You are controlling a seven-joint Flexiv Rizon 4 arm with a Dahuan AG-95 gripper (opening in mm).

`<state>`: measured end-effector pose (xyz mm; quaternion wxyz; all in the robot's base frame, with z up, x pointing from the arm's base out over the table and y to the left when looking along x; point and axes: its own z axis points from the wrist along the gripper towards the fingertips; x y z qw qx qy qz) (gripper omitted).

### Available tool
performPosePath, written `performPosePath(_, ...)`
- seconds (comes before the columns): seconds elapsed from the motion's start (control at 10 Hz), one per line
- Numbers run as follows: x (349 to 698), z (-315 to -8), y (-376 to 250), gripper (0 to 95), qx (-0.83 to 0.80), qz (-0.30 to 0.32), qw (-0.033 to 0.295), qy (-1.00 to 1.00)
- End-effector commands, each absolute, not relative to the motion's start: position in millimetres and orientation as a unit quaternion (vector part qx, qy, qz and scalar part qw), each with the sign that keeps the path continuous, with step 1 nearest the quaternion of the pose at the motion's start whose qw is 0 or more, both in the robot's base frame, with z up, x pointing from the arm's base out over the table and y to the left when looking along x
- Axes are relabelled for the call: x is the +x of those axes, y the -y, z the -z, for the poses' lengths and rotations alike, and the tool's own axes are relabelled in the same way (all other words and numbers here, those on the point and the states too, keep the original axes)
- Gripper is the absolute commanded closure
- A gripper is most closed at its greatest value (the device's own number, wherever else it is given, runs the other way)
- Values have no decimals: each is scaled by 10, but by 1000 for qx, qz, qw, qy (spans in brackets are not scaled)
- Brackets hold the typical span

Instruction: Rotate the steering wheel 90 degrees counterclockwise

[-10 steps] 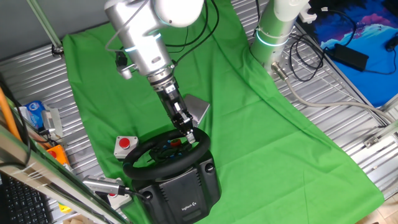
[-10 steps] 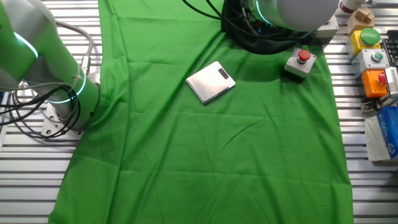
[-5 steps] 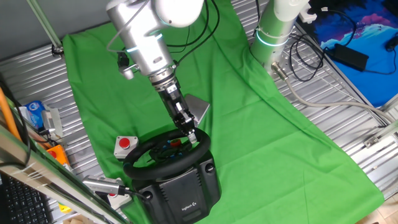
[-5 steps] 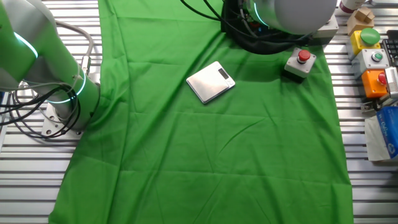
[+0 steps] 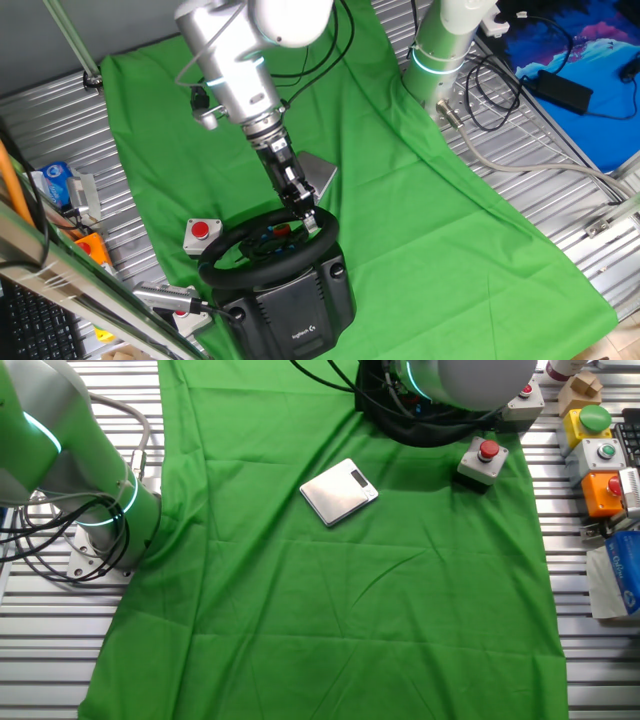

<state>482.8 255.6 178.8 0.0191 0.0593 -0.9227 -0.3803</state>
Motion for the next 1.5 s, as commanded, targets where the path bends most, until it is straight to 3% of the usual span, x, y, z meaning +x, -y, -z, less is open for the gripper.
performPosePath(0.1,4834,-1766,-2569,950,75,369,13,926)
performPosePath(1.2,4921,-1518,-2385,950,191,321,-38,927)
performPosePath(1.5,4924,-1506,-2377,950,203,312,-39,927)
